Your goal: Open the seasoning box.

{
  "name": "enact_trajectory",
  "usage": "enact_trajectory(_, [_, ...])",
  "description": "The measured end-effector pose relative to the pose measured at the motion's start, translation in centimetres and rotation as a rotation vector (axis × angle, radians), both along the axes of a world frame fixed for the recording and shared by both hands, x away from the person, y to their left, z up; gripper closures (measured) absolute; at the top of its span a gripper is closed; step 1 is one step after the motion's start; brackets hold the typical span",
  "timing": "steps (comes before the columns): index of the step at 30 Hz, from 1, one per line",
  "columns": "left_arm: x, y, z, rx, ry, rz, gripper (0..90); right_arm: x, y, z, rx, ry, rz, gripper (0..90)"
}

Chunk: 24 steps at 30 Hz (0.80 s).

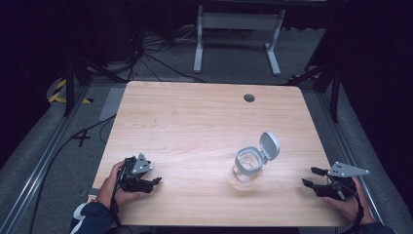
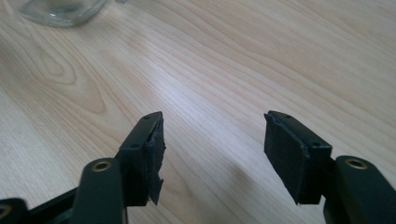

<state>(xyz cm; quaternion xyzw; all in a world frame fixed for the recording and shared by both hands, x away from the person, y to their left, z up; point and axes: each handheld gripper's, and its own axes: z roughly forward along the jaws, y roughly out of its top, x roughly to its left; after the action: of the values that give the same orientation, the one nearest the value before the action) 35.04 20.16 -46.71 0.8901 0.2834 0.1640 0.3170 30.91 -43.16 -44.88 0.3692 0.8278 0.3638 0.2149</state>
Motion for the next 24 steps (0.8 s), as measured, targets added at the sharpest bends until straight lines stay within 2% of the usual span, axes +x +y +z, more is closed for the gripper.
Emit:
enact_trajectory(1, [0.0,0.3,-0.3,-0.011,-0.004,0.016,27.2,-0.1,-0.2,-0.1,0.014,0.002,-0.008,36.7])
enact_trajectory(3, [0.0,0.9,-0.5,-0.046,0.012,0.041,24.7,-0.1,-0.7,-0.5,0.024,0.007,-0.025,34.8])
enact_trajectory(5, [0.0,1.4,-0.7,-0.066,0.034,0.064,22.3,0.0,-0.9,-1.0,0.002,0.015,-0.026,33.5])
enact_trajectory(7, [0.0,2.1,-1.1,-0.115,0.046,0.089,20.4,0.0,-1.0,-1.5,-0.010,0.023,-0.026,30.8])
enact_trajectory(9, [0.0,2.5,-1.3,-0.138,0.049,0.116,18.3,0.0,-1.3,-1.7,0.018,0.029,-0.028,29.6])
enact_trajectory(14, [-0.1,2.7,-1.3,-0.124,0.031,0.130,16.6,0.1,-1.4,-1.7,0.030,0.046,-0.040,27.9])
enact_trajectory(19, [-0.2,2.5,-1.4,-0.139,0.037,0.150,15.7,0.1,-1.3,-1.7,0.029,0.048,-0.030,27.5])
enact_trajectory(23, [-0.1,2.6,-1.4,-0.131,0.027,0.150,15.2,0.1,-1.2,-1.7,0.028,0.048,-0.031,27.4])
enact_trajectory(24, [-0.2,2.5,-1.4,-0.135,0.035,0.153,15.1,0.1,-1.2,-1.7,0.029,0.048,-0.031,27.4])
